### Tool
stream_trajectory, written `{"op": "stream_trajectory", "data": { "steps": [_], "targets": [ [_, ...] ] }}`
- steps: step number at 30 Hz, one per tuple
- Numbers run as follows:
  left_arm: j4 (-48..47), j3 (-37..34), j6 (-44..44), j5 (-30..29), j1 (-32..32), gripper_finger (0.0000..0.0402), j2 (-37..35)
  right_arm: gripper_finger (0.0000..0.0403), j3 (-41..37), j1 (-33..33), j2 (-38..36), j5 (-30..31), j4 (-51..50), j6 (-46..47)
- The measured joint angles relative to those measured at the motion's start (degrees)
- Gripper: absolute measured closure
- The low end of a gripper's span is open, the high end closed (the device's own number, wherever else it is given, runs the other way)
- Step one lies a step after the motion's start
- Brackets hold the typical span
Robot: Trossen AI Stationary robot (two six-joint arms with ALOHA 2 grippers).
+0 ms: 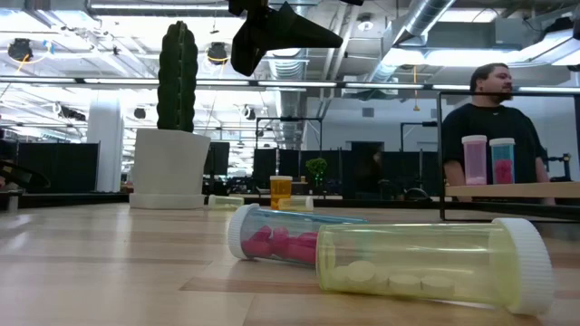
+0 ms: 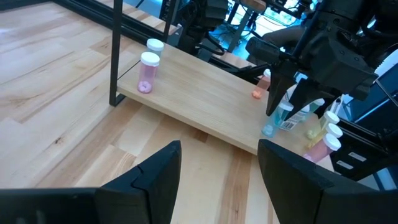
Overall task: Pick and place medicine bottles onto shelf by color
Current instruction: Put the blue pill bottle on the shelf
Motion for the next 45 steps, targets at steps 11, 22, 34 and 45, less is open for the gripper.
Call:
{"op": "stream_trajectory", "data": {
  "steps": [11, 22, 34, 45],
  "targets": [
    [-0.02, 0.0, 0.42, 0.05, 0.0, 0.02, 0.0, 0.0261, 0.0, -0.9, 0.0, -3.49, 1.06, 4.7],
    [-0.2, 0.0, 2.16, 0.61, 0.0, 0.02, 0.0, 0.026, 0.0, -1.26, 0.03, -4.97, 2.74, 10.14],
    [-1.36, 0.0, 2.79, 1.75, 0.02, 0.02, 0.0, 0.026, 0.0, -1.22, 0.05, -6.23, 4.05, 15.23],
    [-1.33, 0.0, 3.1, 1.84, 0.0, 0.02, 0.0, 0.026, 0.0, -1.25, 0.05, -6.27, 0.5, 12.49]
  ]
}}
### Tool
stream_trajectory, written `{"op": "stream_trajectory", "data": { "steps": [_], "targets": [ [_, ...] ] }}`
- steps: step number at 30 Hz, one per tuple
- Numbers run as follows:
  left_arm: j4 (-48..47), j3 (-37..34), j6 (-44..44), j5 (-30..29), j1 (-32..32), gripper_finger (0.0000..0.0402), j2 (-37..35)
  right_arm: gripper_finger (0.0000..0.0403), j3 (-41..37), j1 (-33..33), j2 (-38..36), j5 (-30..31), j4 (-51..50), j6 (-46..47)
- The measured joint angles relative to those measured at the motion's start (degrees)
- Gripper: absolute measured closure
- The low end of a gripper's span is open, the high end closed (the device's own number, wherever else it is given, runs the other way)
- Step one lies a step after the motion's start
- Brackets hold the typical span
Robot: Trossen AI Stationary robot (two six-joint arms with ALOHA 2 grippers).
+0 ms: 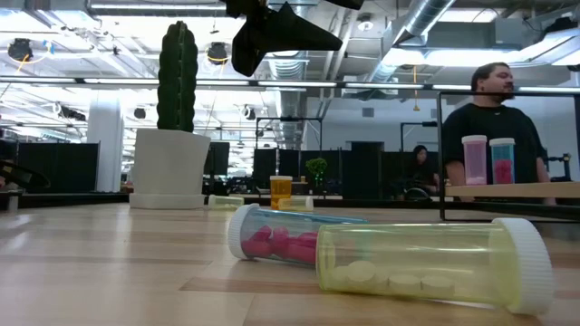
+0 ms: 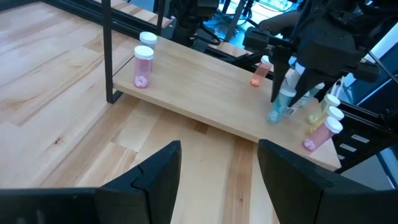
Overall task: Pick and place medicine bottles onto shelf by color
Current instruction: Put the blue pill bottle on the shelf
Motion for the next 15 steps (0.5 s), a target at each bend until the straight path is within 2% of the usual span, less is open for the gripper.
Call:
{"op": "stream_trajectory", "data": {
  "steps": [15],
  "targets": [
    [0.06, 0.0, -0.37, -0.28, 0.0, 0.02, 0.0, 0.0262, 0.0, -0.38, 0.01, 0.02, -3.5, -6.09]
  ]
}}
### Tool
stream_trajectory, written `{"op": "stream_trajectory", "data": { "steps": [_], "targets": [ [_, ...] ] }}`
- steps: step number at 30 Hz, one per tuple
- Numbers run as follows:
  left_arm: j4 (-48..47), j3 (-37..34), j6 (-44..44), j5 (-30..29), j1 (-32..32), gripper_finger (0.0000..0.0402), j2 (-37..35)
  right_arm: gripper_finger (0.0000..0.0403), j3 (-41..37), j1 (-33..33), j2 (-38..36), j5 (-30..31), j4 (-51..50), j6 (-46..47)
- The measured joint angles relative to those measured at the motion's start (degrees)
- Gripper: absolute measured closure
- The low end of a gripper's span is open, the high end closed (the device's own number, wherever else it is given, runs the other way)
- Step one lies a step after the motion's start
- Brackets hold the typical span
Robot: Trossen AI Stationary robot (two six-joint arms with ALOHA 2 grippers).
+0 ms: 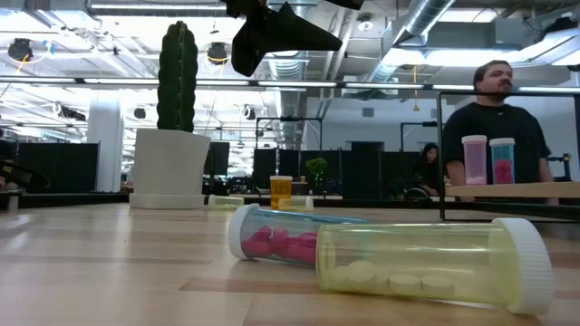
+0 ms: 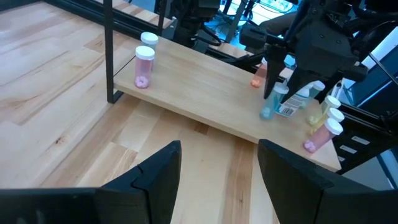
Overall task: Pick and place medicine bottles onto shelf by color
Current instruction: Put the blue pill bottle on the shelf
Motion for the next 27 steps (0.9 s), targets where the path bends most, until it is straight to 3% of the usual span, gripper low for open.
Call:
{"op": "stream_trajectory", "data": {
  "steps": [13, 27],
  "targets": [
    [-0.02, 0.0, 0.33, -0.04, 0.02, 0.02, 0.0, 0.0259, 0.0, -1.13, 0.02, 0.02, 0.02, -2.56],
    [-0.01, 0.0, 0.37, -0.04, 0.03, 0.02, 0.0, 0.0261, 0.0, -1.5, 0.02, -1.02, -6.78, -5.09]
  ]
}}
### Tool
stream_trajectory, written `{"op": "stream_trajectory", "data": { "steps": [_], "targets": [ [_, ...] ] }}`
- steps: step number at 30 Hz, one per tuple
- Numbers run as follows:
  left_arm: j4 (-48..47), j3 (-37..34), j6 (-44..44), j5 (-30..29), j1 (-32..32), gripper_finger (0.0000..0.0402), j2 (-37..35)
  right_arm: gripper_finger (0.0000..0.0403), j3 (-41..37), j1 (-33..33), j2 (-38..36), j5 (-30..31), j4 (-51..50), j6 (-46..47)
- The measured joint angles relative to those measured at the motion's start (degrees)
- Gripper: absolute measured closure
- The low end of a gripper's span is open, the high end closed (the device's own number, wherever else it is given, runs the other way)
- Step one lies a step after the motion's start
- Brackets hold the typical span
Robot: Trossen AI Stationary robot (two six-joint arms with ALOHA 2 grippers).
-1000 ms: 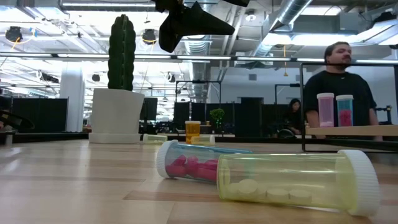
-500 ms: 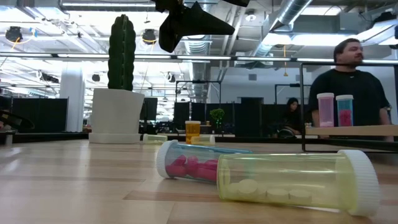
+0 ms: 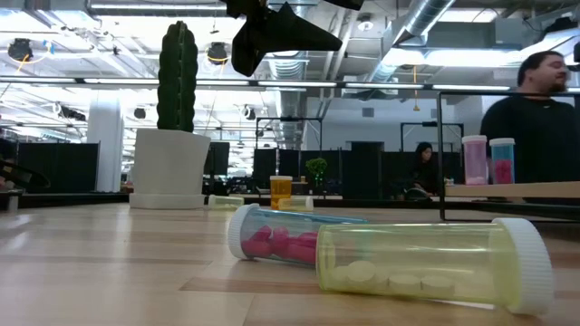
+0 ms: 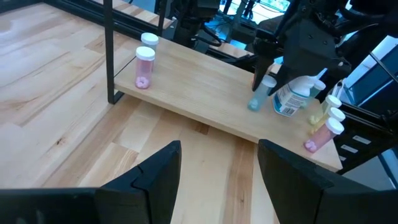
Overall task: Pick and place medicine bottles onto shelf by color
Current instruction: Put the blue pill bottle on the shelf
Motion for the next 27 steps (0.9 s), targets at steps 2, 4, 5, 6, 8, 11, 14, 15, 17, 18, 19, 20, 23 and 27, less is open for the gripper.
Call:
{"op": "stream_trajectory", "data": {
  "steps": [2, 4, 5, 6, 8, 11, 14, 15, 17, 18, 19, 20, 23, 27],
  "targets": [
    [0.01, 0.0, 0.0, -0.01, 0.05, 0.02, 0.0, 0.0261, 0.0, 0.0, 0.0, -0.1, -0.75, -0.39],
    [0.01, 0.0, 0.0, -0.11, 0.05, 0.02, 0.0, 0.0262, 0.0, 0.0, 0.0, -0.12, -1.08, -0.41],
    [0.01, 0.0, 0.0, -0.13, 0.07, 0.02, 0.0, 0.0262, 0.0, 0.0, 0.0, -0.14, -1.3, -0.41],
    [0.01, 0.0, 0.0, -0.15, 0.08, 0.02, 0.0, 0.0262, 0.0, 0.0, 0.0, -0.14, -1.63, -0.4],
    [0.01, 0.0, 0.0, -0.21, 0.05, 0.02, 0.0, 0.0262, 0.0, 0.0, 0.0, -0.33, -2.21, -0.39],
    [0.01, 0.0, 0.0, -0.31, 0.06, 0.02, 0.0, 0.0262, 0.0, 0.13, 0.0, -0.43, -2.12, -0.06],
    [0.01, 0.0, -0.03, -0.86, 0.05, 0.02, 0.0, 0.0262, 0.0, 0.13, 0.0, -1.74, -1.95, 0.04],
    [0.01, 0.0, -0.15, -1.03, 0.05, 0.02, 0.0, 0.0262, 0.0, 0.13, 0.0, -1.91, -1.83, 0.04],
    [0.03, -0.02, -0.37, -1.18, 0.16, 0.02, 0.0, 0.0262, 0.0, 0.27, 0.0, -2.07, -1.55, 0.04],
    [0.03, -0.02, -0.38, -1.2, 0.16, 0.02, 0.0, 0.0262, 0.0, 0.47, 0.0, -2.2, -1.58, 0.04],
    [0.03, -0.02, -0.42, -1.23, 0.19, 0.02, 0.0, 0.0262, 0.0, 0.67, 0.0, -2.25, -1.6, 0.04],
    [0.03, -0.02, -0.51, -1.27, 0.26, 0.02, 0.0, 0.0262, 0.0, 0.91, 0.0, -2.24, -1.67, 0.04],
    [0.05, -0.02, -0.55, -1.33, 0.56, 0.02, 0.0, 0.0262, 0.0, 1.65, 0.0, -2.24, -1.79, 0.07],
    [0.18, -0.02, -0.57, -1.33, 1.11, 0.02, 0.0, 0.0261, 0.0, 2.37, 0.0, -2.24, -1.74, 0.11]
  ]
}}
